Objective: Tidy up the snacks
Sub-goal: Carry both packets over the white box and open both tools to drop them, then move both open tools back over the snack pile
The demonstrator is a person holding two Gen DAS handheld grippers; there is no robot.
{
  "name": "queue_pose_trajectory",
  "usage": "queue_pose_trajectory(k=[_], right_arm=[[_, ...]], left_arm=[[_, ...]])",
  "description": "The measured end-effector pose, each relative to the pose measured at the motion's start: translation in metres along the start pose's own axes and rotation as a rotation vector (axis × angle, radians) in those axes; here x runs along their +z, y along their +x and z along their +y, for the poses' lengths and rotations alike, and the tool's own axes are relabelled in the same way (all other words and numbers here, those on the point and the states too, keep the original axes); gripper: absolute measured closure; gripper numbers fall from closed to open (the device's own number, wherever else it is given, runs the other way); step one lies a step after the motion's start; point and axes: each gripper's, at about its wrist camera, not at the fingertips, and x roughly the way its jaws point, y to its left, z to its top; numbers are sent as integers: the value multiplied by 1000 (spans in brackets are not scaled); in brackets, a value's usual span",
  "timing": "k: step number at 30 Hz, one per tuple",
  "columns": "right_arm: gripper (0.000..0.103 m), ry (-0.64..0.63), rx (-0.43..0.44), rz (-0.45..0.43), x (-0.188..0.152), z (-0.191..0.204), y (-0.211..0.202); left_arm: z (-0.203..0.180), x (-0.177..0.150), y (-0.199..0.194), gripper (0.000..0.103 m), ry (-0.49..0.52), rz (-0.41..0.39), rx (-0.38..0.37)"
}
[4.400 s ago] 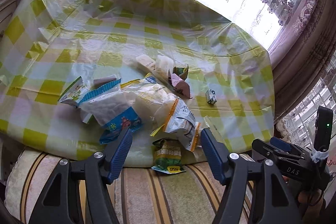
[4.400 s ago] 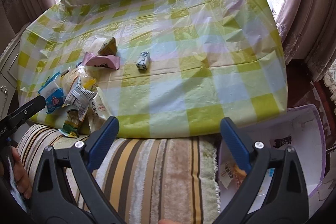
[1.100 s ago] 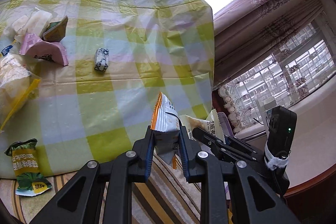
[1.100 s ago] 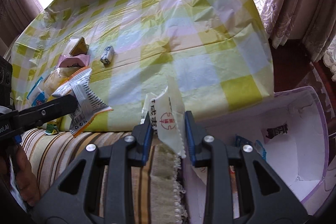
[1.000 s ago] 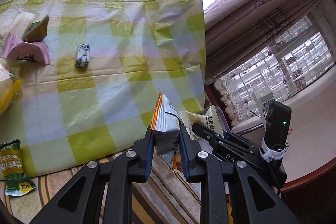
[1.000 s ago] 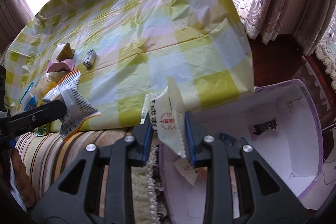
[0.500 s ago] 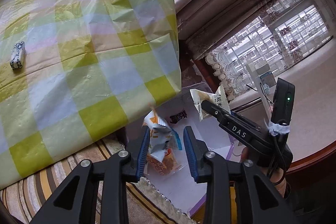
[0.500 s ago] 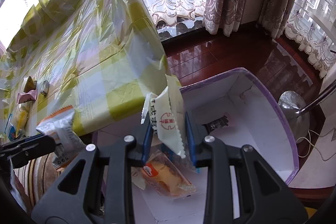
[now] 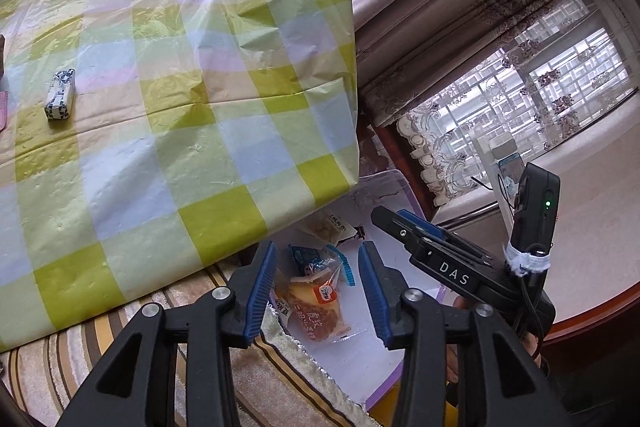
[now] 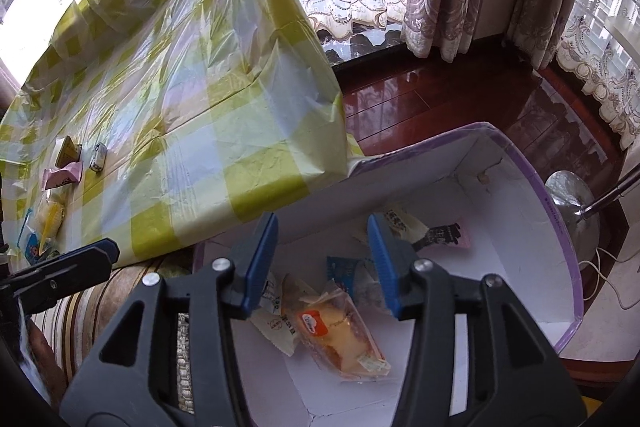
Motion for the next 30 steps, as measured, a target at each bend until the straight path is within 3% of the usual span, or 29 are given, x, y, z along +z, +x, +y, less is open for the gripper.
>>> queue_pose_trajectory(k=[15, 30], right_arm=[[52, -140, 113, 49, -11, 89, 2], [52, -335, 262, 156, -49, 226, 2]], left_arm=[[44, -9, -56, 59, -73, -128, 77], [119, -52, -152, 59, -207, -308, 203]])
